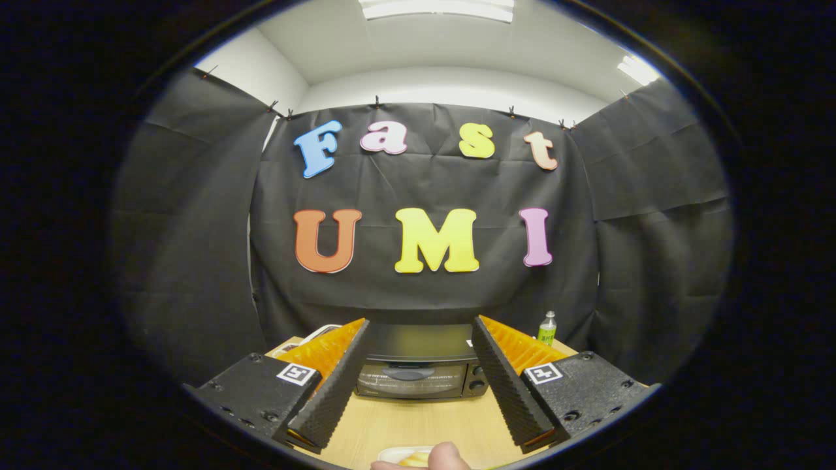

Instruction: Open the toaster oven, put the food inside, and close the toaster oven door.

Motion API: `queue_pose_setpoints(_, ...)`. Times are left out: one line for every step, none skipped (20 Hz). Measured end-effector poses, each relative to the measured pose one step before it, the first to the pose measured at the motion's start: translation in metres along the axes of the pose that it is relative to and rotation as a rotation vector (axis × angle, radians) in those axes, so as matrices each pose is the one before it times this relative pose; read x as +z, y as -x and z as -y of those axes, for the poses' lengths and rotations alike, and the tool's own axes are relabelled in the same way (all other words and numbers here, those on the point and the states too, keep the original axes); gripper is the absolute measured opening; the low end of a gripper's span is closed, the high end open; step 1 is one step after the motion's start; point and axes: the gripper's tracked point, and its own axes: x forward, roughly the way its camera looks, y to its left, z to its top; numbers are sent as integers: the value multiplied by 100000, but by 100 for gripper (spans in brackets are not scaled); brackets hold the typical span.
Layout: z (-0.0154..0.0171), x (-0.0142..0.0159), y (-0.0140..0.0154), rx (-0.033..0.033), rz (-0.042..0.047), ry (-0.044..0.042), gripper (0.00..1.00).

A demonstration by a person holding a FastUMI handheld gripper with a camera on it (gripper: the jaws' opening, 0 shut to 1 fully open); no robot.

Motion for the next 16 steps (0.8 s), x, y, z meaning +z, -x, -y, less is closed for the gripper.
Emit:
queue_pose_setpoints(362,-129,37,-833,407,814,100)
queue_pose_setpoints(422,-6,43,-1046,537,1123,100)
queue_pose_setpoints(278,-128,23,-667,-59,379,100)
queue_pose_setpoints(67,-154,15,47,-366,-572,100)
queue_pose_setpoints(-38,-102,30,454,-306,-489,100)
queue_pose_setpoints(128,128,30,-146,-73,-305,100)
queue_pose_setpoints(337,-28,99,18,-372,-215,100)
queue_pose_setpoints(231,130,132,-19,59,-498,100)
queue_pose_setpoints(279,198,82,-252,659,-404,100)
queue_pose_setpoints(297,364,-25,-418,1086,-137,100)
queue_pose_setpoints(40,341,-27,-201,1348,-58,100)
queue_pose_setpoints(-351,382,-166,1321,2045,-274,100)
queue_pose_setpoints(-687,299,-302,1829,1896,44,100)
queue_pose_setpoints(-170,9,-381,263,930,-69,100)
queue_pose_setpoints(57,-495,-498,-249,321,-1204,100)
queue_pose_setpoints(-420,-491,-619,951,-653,-1894,100)
